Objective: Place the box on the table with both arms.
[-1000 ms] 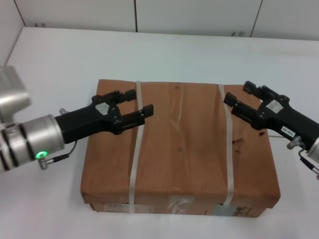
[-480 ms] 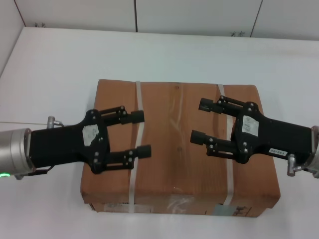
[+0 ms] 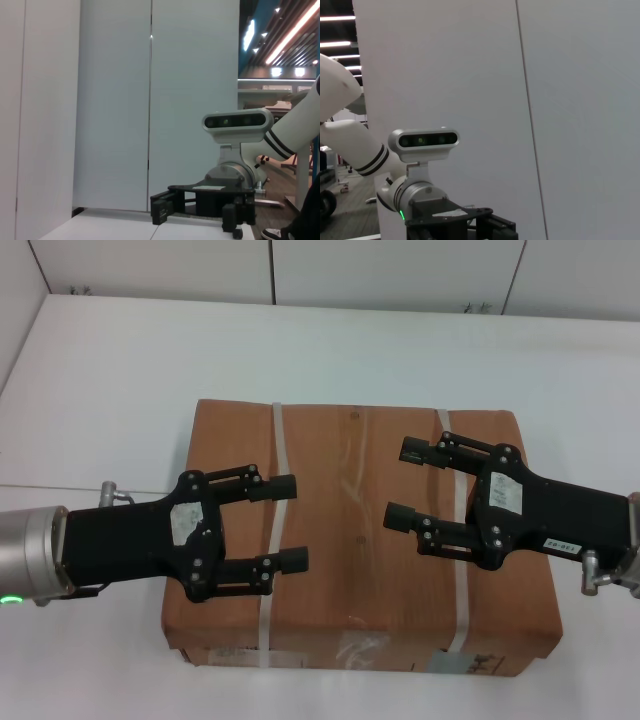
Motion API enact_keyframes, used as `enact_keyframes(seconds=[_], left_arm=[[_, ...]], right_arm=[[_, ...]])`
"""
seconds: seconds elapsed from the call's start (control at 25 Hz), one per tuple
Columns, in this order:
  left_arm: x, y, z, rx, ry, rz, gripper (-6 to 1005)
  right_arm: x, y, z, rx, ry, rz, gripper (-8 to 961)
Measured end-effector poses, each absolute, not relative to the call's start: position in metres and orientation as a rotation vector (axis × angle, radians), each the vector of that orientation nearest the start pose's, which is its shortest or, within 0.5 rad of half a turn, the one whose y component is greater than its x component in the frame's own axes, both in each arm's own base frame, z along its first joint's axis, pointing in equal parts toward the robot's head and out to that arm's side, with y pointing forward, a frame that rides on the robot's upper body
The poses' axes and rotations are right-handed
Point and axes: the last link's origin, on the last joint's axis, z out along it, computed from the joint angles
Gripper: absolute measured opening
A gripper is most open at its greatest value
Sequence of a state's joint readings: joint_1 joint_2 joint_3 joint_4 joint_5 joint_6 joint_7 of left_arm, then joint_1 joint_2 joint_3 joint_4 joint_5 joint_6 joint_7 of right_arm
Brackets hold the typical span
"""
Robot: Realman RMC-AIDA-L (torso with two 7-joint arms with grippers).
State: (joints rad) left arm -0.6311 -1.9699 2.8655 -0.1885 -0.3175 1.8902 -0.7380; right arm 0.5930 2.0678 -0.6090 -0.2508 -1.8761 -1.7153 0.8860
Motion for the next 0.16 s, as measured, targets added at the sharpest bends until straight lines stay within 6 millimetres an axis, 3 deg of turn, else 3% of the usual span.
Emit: enact_keyframes(seconds=[0.16], left_arm=[[-0.2635,0.276,-0.0067,-2.777,-0.177,-1.13,741]], right_arm=[[0.2357,0.2963,-0.0387,-2.701,0.274,1.158,776]])
